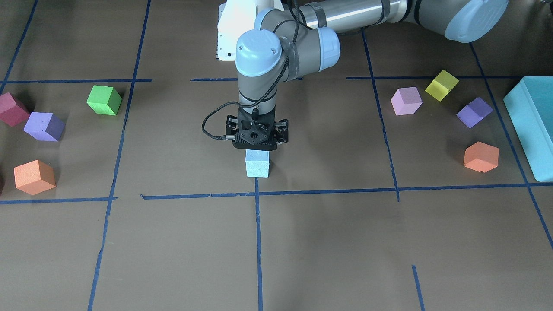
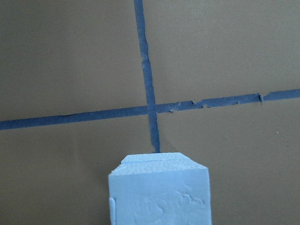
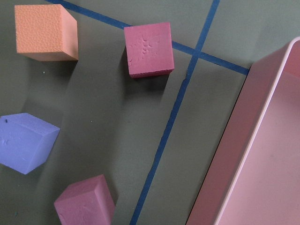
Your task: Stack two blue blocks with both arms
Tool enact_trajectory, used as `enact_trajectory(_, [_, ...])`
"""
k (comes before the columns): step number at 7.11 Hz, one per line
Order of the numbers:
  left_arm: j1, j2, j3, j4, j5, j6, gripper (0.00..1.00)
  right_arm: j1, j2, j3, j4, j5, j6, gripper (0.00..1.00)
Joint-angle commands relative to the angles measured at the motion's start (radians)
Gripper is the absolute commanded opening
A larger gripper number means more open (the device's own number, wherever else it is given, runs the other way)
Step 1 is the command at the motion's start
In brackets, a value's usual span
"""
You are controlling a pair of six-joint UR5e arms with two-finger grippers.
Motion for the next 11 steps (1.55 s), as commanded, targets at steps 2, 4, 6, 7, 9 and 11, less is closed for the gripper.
enact_trajectory(2, [-0.162, 0.283, -0.35, 0.173, -0.108, 0.288, 1.0, 0.0, -0.002, -0.002, 0.0, 0.002, 0.0, 1.0])
enact_trajectory(4, [-0.358, 0.542, -0.477, 0.162, -0.209, 0.598, 1.0, 0.0, 0.003, -0.055, 0.0, 0.05, 0.002, 0.99])
enact_trajectory(6, [-0.64, 0.762, -0.471, 0.156, -0.373, 0.975, 1.0, 0.0, 0.006, -0.069, 0.0, 0.06, 0.077, 0.99])
enact_trajectory(7, [-0.766, 0.837, -0.455, 0.164, -0.433, 1.103, 1.0, 0.0, 0.008, -0.068, 0.002, 0.058, 0.116, 0.99])
enact_trajectory(9, [-0.894, 0.982, -0.412, 0.153, -0.447, 1.193, 1.0, 0.0, 0.008, -0.068, 0.002, 0.058, 0.115, 1.0])
enact_trajectory(11, [-0.96, 1.054, -0.353, 0.15, -0.452, 1.279, 1.0, 0.0, 0.008, -0.068, 0.002, 0.058, 0.114, 1.0])
